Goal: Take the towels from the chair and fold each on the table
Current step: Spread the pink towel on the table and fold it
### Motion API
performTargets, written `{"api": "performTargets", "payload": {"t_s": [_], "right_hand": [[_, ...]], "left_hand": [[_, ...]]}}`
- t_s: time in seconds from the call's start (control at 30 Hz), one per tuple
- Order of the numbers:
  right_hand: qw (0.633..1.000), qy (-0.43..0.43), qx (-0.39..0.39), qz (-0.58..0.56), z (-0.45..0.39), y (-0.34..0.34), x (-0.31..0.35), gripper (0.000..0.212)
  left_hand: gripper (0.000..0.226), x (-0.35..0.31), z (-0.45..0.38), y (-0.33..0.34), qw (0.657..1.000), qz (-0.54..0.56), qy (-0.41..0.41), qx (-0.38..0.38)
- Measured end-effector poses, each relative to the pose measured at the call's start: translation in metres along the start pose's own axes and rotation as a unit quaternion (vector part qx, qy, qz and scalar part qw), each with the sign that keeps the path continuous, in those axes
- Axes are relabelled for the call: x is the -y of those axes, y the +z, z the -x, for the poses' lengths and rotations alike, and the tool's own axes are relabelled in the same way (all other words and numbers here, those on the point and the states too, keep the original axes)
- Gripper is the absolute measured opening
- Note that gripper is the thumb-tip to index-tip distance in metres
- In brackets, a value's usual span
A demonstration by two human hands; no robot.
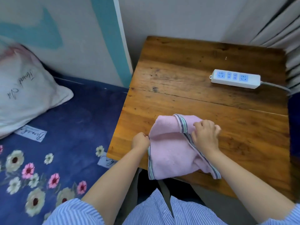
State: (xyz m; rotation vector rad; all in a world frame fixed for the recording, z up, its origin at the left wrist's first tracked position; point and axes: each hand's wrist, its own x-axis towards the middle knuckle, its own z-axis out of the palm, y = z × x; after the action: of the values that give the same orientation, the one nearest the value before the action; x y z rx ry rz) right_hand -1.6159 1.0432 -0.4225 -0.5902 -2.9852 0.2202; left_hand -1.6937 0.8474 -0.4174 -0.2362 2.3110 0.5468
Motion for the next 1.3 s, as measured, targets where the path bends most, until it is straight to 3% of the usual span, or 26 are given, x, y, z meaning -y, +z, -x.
{"api": "performTargets", "payload": {"t_s": [0.1, 0.23, 0.43, 0.6, 0.77, 0.87, 1.0, 1.1, 1.17, 1.3], "right_hand": [[0.999, -0.015, 0.045, 0.003, 0.004, 0.007, 0.021, 0.019], [0.992, 0.05, 0.111, -0.028, -0.004, 0.014, 0.046, 0.028], [0.986, 0.132, 0.1, -0.023, -0.027, 0.027, 0.06, 0.029], [0.989, 0.105, 0.098, 0.019, -0.041, 0.039, 0.065, 0.008], [0.981, 0.159, 0.076, -0.077, -0.049, 0.027, 0.058, 0.036], [0.956, 0.219, 0.038, -0.19, -0.053, 0.004, 0.049, 0.027], [0.892, 0.338, -0.015, -0.301, -0.049, -0.028, 0.024, 0.022], [0.858, 0.398, -0.001, -0.324, -0.041, -0.043, 0.007, 0.023], [0.837, 0.421, 0.018, -0.348, -0.032, -0.046, -0.003, 0.022], [0.833, 0.413, 0.075, -0.362, -0.012, -0.046, -0.016, 0.021]], "left_hand": [[0.033, 0.009, -0.016, 0.002, 0.999, 0.028, -0.02, 0.026], [0.034, 0.014, -0.034, 0.01, 0.994, 0.082, -0.015, 0.07], [0.01, 0.018, -0.043, 0.016, 0.98, 0.173, -0.036, 0.094], [0.027, 0.023, -0.049, 0.024, 0.979, 0.166, 0.004, 0.115], [0.029, 0.024, -0.05, 0.001, 0.962, 0.232, 0.002, 0.143], [0.027, 0.023, -0.05, -0.02, 0.961, 0.208, 0.018, 0.182], [0.037, 0.022, -0.049, -0.045, 0.974, 0.176, 0.071, 0.126], [0.04, 0.016, -0.048, -0.061, 0.971, 0.219, 0.046, 0.083], [0.039, 0.01, -0.047, -0.064, 0.97, 0.224, 0.024, 0.093], [0.041, 0.001, -0.045, -0.044, 0.981, 0.151, 0.017, 0.123]]}}
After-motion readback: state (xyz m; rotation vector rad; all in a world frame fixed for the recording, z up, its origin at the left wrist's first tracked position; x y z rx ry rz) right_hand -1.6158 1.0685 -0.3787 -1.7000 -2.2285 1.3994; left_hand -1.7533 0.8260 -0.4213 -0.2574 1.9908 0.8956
